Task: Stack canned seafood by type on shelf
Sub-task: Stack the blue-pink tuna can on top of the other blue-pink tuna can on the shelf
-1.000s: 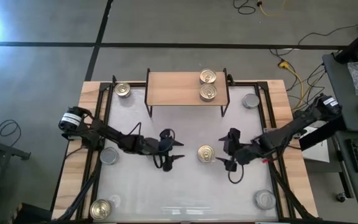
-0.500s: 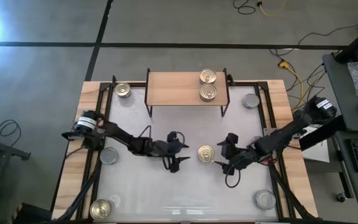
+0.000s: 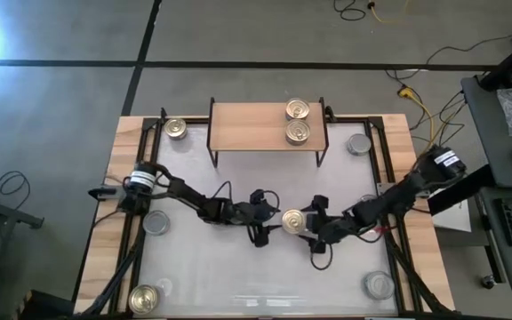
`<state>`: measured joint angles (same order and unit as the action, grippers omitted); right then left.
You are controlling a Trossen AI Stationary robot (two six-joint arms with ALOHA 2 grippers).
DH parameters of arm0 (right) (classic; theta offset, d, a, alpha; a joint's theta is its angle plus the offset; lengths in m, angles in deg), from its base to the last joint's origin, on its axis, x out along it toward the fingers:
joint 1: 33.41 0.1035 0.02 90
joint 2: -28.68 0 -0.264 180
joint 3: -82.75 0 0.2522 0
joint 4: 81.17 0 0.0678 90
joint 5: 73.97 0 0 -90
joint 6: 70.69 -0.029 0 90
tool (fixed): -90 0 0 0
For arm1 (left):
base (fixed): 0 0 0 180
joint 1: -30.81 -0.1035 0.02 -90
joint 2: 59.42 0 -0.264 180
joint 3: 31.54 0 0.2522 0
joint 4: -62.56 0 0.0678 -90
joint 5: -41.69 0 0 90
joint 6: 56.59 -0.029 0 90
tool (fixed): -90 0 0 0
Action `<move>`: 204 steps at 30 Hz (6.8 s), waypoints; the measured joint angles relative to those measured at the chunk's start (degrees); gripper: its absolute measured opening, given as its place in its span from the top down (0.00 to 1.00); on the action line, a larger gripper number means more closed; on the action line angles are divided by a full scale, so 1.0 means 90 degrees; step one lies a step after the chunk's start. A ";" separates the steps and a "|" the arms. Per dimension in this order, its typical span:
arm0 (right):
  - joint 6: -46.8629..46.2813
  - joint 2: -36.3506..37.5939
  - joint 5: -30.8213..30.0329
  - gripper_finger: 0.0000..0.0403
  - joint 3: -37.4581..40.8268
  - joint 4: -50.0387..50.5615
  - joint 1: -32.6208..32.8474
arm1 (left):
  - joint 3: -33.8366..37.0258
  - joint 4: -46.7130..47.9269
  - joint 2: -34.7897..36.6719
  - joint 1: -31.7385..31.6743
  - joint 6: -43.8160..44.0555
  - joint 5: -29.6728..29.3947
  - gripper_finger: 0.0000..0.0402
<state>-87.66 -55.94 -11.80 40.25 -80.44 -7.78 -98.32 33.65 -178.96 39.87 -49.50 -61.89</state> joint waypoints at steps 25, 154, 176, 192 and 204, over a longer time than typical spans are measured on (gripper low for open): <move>-0.0033 0.0772 0.0964 0.01 -0.0968 0.2656 0.0039 | 0.0252 0.1028 0.0763 -0.0121 -0.0199 -0.0957 0.42; 0.5041 0.1225 0.7297 0.08 -0.4749 0.5266 -0.7727 | 0.0423 0.3454 0.5073 -0.1848 -0.1315 0.2517 0.42; 0.6396 0.0349 0.7827 0.08 -0.5004 0.5512 -0.8286 | -0.3452 0.4862 0.2241 -0.4176 -0.2887 0.6100 0.42; 0.6790 -0.0196 0.8566 0.08 -0.5014 0.5492 -0.8560 | -0.6265 0.5540 -0.0093 -0.4719 -0.2630 0.6003 0.42; 0.6939 -0.0111 0.8444 0.08 -0.5002 0.5613 -0.8560 | -0.8227 0.7667 -0.1270 -0.4690 -0.3492 0.6052 0.42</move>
<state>-25.21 -56.94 64.19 -4.77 -29.93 -84.82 -172.37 102.65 -190.40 -2.34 -80.93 -7.43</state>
